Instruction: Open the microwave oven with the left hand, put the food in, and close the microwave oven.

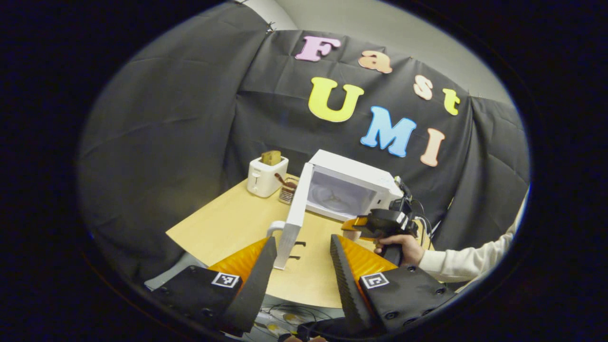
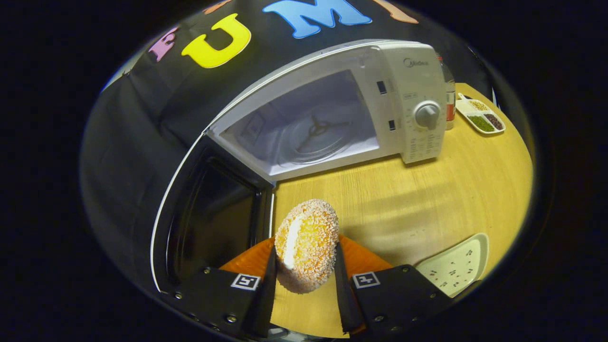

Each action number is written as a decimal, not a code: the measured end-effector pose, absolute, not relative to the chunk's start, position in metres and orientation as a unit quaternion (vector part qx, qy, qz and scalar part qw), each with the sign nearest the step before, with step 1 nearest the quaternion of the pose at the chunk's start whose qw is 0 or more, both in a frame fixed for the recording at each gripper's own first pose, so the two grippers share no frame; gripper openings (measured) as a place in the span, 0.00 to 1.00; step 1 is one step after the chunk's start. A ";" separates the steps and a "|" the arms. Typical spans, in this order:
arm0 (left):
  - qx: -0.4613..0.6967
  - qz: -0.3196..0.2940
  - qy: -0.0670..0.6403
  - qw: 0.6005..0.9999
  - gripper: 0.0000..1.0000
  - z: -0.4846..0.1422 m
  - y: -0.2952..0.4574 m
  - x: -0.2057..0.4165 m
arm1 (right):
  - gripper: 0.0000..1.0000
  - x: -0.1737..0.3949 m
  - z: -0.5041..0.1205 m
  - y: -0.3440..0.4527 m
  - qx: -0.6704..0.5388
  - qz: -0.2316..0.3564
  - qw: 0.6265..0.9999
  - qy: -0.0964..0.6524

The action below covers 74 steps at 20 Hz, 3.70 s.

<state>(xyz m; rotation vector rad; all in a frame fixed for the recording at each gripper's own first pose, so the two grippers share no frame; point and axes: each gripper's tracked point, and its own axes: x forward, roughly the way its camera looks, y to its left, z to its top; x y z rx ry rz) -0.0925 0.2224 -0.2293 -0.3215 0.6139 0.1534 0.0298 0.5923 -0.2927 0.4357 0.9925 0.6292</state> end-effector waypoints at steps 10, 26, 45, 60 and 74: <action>-0.116 0.154 0.360 0.913 0.84 -0.229 0.245 -0.105 | 0.59 0.141 -0.300 0.673 0.339 0.246 0.819 0.392; -0.111 0.206 0.375 0.897 0.84 -0.231 0.254 -0.134 | 0.72 0.221 -0.329 0.696 0.459 0.098 0.824 0.317; -0.147 0.204 0.311 0.917 0.84 -0.223 0.281 -0.144 | 0.98 0.145 -0.261 0.656 0.415 0.205 0.811 0.357; -0.165 0.103 0.313 0.930 0.78 -0.352 0.318 -0.050 | 0.98 -0.040 -0.210 0.475 0.225 0.360 0.832 0.357; -0.059 0.125 0.407 0.903 0.77 -0.409 0.289 -0.015 | 0.98 -0.074 -0.199 0.331 0.056 0.464 0.835 0.291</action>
